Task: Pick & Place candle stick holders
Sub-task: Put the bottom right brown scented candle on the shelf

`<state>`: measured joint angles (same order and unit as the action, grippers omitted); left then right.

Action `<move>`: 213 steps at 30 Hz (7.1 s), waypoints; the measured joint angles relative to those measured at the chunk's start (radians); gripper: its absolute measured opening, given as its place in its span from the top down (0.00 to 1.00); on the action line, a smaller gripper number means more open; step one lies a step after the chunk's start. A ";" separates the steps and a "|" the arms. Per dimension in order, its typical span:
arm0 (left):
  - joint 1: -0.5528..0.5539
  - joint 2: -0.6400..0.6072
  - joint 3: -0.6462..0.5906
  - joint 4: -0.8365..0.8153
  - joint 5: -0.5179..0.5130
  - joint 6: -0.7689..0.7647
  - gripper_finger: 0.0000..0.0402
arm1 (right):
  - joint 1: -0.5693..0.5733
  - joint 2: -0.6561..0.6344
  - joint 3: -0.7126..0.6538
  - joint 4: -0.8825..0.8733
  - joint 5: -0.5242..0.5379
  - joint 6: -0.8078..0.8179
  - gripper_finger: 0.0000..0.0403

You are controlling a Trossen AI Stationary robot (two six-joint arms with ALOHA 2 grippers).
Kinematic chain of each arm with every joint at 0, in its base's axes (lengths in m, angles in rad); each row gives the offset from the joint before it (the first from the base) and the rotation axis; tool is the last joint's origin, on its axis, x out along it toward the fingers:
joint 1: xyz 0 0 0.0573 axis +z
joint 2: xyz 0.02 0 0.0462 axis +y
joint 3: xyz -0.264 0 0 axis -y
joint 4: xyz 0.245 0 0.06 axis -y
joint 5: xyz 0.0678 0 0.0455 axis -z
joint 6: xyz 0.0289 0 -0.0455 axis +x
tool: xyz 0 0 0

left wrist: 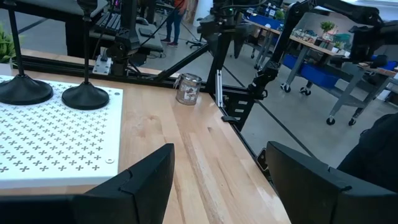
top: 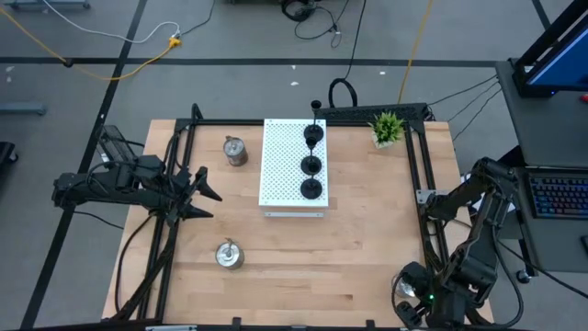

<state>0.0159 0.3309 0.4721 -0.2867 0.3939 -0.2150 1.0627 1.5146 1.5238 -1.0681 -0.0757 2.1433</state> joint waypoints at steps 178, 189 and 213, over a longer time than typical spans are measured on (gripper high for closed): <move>0.000 0.000 0.000 0.000 0.001 -0.072 0.36 | -0.062 0.180 -0.405 0.045 -0.056 -0.035 0.01; 0.000 0.000 0.000 0.000 0.001 -0.076 0.36 | -0.062 0.180 -0.405 0.046 -0.047 -0.042 0.01; 0.000 0.000 0.000 0.000 0.001 -0.066 0.36 | -0.062 0.180 -0.404 0.043 -0.053 -0.061 0.01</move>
<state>0.0162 0.3313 0.4717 -0.2867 0.3946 -0.2806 1.0004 1.6951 1.1202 -1.0255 -0.1287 2.0819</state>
